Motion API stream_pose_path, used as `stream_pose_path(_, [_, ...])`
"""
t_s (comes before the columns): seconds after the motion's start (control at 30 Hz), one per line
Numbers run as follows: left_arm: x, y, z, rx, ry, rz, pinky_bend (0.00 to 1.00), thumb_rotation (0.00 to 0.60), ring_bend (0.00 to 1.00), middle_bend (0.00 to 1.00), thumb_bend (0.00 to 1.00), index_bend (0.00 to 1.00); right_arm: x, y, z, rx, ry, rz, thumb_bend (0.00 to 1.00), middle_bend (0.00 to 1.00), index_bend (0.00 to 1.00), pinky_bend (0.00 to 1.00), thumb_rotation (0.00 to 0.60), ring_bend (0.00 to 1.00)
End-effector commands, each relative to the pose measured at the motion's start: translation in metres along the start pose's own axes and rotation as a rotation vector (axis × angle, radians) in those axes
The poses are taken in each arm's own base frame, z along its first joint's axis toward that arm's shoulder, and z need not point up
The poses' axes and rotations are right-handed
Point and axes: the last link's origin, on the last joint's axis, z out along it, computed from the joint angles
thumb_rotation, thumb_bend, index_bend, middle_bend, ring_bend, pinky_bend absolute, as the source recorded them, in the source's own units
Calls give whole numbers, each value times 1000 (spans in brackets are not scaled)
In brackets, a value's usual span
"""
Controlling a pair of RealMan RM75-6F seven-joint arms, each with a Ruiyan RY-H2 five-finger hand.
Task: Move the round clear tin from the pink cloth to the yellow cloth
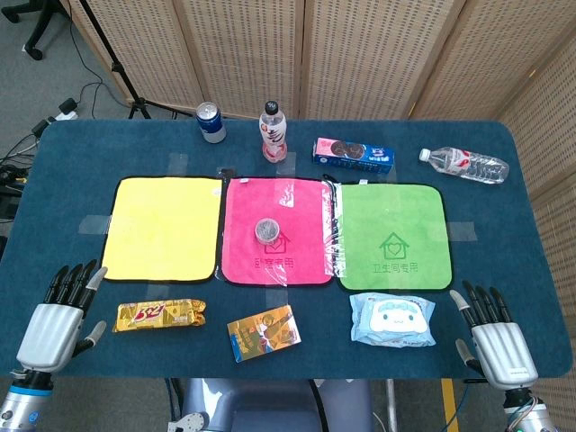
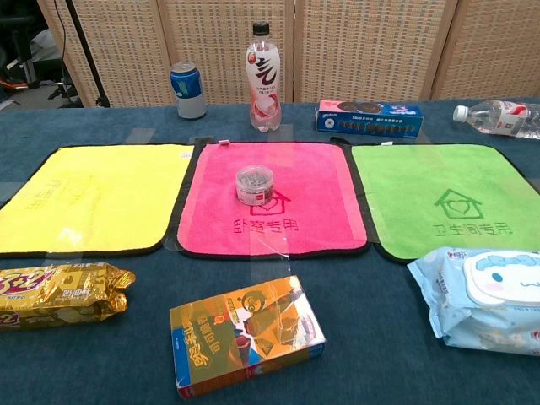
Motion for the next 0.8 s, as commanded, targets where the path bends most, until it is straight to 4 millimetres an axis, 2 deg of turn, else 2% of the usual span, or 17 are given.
stream_pose_path(0.03, [-1, 0, 0, 1, -3, 3, 0, 600, 0, 0, 272, 0, -1, 1, -1, -2, -4, -4, 414, 0, 50, 7, 600, 0])
stream_pose_path(0.53, [-2, 0, 0, -7, -10, 2, 0, 600, 0, 0, 272, 0, -4, -4, -1, 8, -18, -11, 414, 0, 50, 7, 600, 0])
stream_pose_path(0.8, [-2, 7, 0, -30, 0, 19, 0, 600, 0, 0, 272, 0, -2, -4, -1, 20, 6, -1, 414, 0, 50, 7, 600, 0])
